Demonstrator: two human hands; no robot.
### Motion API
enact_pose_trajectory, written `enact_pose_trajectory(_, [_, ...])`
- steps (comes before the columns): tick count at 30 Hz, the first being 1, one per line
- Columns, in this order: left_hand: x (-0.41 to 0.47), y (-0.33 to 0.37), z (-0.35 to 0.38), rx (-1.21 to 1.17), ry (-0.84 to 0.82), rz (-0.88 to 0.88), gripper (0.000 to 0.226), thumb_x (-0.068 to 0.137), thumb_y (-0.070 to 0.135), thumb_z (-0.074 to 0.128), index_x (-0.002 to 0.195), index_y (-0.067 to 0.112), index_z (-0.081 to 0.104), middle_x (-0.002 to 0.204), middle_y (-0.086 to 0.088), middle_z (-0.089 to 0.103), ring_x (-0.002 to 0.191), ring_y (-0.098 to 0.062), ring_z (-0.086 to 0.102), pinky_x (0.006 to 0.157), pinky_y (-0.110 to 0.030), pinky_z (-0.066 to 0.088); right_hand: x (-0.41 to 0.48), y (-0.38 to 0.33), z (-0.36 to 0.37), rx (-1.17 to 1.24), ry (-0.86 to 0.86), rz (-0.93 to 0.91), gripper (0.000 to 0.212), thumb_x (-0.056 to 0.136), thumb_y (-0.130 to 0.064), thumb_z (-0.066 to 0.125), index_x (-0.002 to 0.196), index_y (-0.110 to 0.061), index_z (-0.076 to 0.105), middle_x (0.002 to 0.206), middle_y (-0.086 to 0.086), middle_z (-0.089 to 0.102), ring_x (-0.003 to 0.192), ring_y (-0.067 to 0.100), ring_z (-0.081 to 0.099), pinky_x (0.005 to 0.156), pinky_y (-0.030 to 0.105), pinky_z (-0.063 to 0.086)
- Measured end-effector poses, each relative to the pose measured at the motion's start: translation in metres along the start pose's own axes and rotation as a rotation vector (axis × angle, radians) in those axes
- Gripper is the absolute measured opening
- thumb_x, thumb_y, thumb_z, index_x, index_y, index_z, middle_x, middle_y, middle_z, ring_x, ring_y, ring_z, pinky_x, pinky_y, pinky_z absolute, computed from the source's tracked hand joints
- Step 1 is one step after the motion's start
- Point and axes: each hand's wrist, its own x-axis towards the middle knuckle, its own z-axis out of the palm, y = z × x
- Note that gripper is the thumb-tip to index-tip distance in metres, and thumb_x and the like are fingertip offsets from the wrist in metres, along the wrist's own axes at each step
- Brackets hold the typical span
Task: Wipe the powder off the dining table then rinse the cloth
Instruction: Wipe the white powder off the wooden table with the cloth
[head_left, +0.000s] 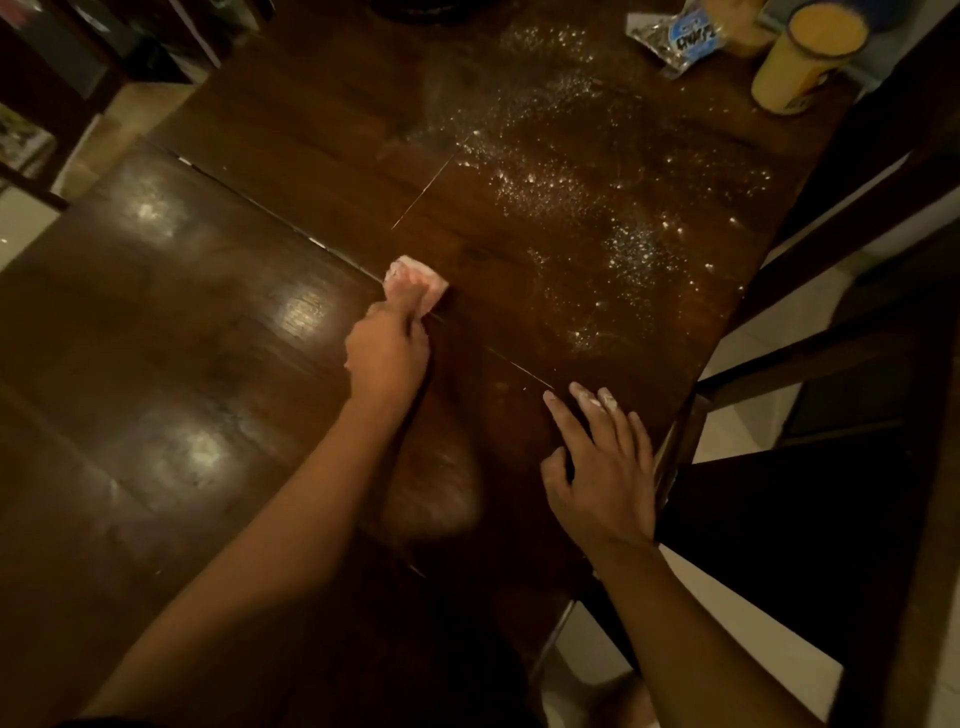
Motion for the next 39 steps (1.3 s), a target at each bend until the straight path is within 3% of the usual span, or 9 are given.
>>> enact_pose_trajectory(2, [-0.019, 0.029, 0.013, -0.007, -0.058, -0.03, 0.052, 0.094, 0.015, 0.05, 0.144, 0.028, 0.044, 0.109, -0.015, 0.062, 0.087, -0.03, 0.062, 0.071, -0.033, 0.042, 0.001, 0.001, 0.001, 0.006, 0.007, 0.014, 0.059, 0.09, -0.035, 0.038, 0.149, -0.036, 0.04, 0.159, -0.007, 0.035, 0.151, 0.015, 0.02, 0.122, 0.042, 0.009])
enact_pose_trajectory(7, [-0.098, 0.067, 0.025, -0.016, -0.267, 0.528, 0.047, 0.097, 0.02, 0.045, 0.141, 0.036, 0.045, 0.139, 0.005, 0.054, 0.1, -0.014, 0.052, 0.082, -0.031, 0.042, 0.0, 0.003, 0.005, 0.077, 0.1, 0.093, 0.059, 0.087, -0.033, 0.043, 0.144, -0.021, 0.048, 0.153, 0.001, 0.044, 0.148, 0.018, 0.029, 0.123, 0.038, 0.012])
enact_pose_trajectory(10, [-0.087, 0.037, 0.007, -0.136, -0.205, 0.358, 0.048, 0.093, 0.011, 0.049, 0.129, 0.041, 0.057, 0.13, 0.008, 0.059, 0.108, -0.005, 0.056, 0.089, -0.024, 0.05, -0.001, 0.0, 0.005, 0.085, 0.161, 0.163, 0.059, 0.087, -0.03, 0.044, 0.145, -0.017, 0.047, 0.152, 0.004, 0.045, 0.147, 0.02, 0.03, 0.123, 0.04, 0.014])
enact_pose_trajectory(12, [-0.067, 0.017, -0.001, -0.235, -0.089, 0.115, 0.048, 0.09, 0.006, 0.057, 0.123, 0.041, 0.062, 0.113, 0.007, 0.062, 0.094, -0.002, 0.058, 0.079, -0.007, 0.045, -0.001, 0.0, 0.004, 0.089, 0.165, 0.171, 0.06, 0.088, -0.029, 0.044, 0.146, -0.017, 0.046, 0.153, 0.004, 0.044, 0.148, 0.02, 0.029, 0.123, 0.04, 0.012])
enact_pose_trajectory(14, [-0.055, 0.016, 0.0, -0.196, -0.027, -0.002, 0.048, 0.092, 0.007, 0.057, 0.126, 0.041, 0.061, 0.102, 0.008, 0.058, 0.083, -0.008, 0.059, 0.073, -0.012, 0.043, -0.001, 0.0, 0.004, 0.066, 0.154, 0.165, 0.06, 0.088, -0.029, 0.045, 0.147, -0.018, 0.045, 0.153, 0.004, 0.043, 0.149, 0.02, 0.027, 0.123, 0.04, 0.01])
enact_pose_trajectory(22, [-0.152, -0.012, -0.023, -0.036, -0.358, 0.529, 0.047, 0.091, 0.018, 0.045, 0.131, 0.041, 0.052, 0.142, 0.002, 0.052, 0.109, -0.007, 0.053, 0.087, -0.022, 0.041, 0.002, -0.001, 0.002, -0.016, 0.096, 0.063, 0.067, 0.082, -0.031, 0.036, 0.147, -0.017, 0.045, 0.154, 0.008, 0.041, 0.15, 0.024, 0.026, 0.122, 0.05, 0.014])
enact_pose_trajectory(27, [-0.122, -0.063, -0.039, -0.093, 0.047, -0.232, 0.044, 0.089, 0.02, 0.051, 0.128, 0.037, 0.061, 0.112, -0.008, 0.066, 0.093, -0.029, 0.066, 0.082, -0.032, 0.051, 0.003, 0.001, 0.004, -0.026, 0.047, -0.076, 0.063, 0.084, -0.027, 0.037, 0.145, -0.019, 0.046, 0.153, 0.005, 0.043, 0.149, 0.022, 0.026, 0.122, 0.048, 0.015])
enact_pose_trajectory(29, [-0.111, -0.043, -0.028, 0.008, 0.068, -0.311, 0.046, 0.089, 0.019, 0.052, 0.13, 0.038, 0.059, 0.109, -0.011, 0.062, 0.088, -0.033, 0.064, 0.078, -0.034, 0.049, 0.002, 0.002, 0.005, 0.008, 0.071, -0.05, 0.061, 0.083, -0.027, 0.041, 0.143, -0.018, 0.048, 0.152, 0.005, 0.043, 0.149, 0.021, 0.027, 0.122, 0.048, 0.018])
enact_pose_trajectory(39, [-0.118, 0.019, 0.006, -0.16, -0.418, 0.573, 0.059, 0.084, -0.005, 0.058, 0.129, 0.033, 0.059, 0.144, 0.011, 0.046, 0.126, -0.016, 0.045, 0.102, -0.042, 0.045, 0.001, 0.005, 0.009, 0.189, 0.267, 0.18, 0.062, 0.082, -0.022, 0.043, 0.143, -0.013, 0.05, 0.149, 0.008, 0.047, 0.147, 0.024, 0.031, 0.121, 0.046, 0.024])
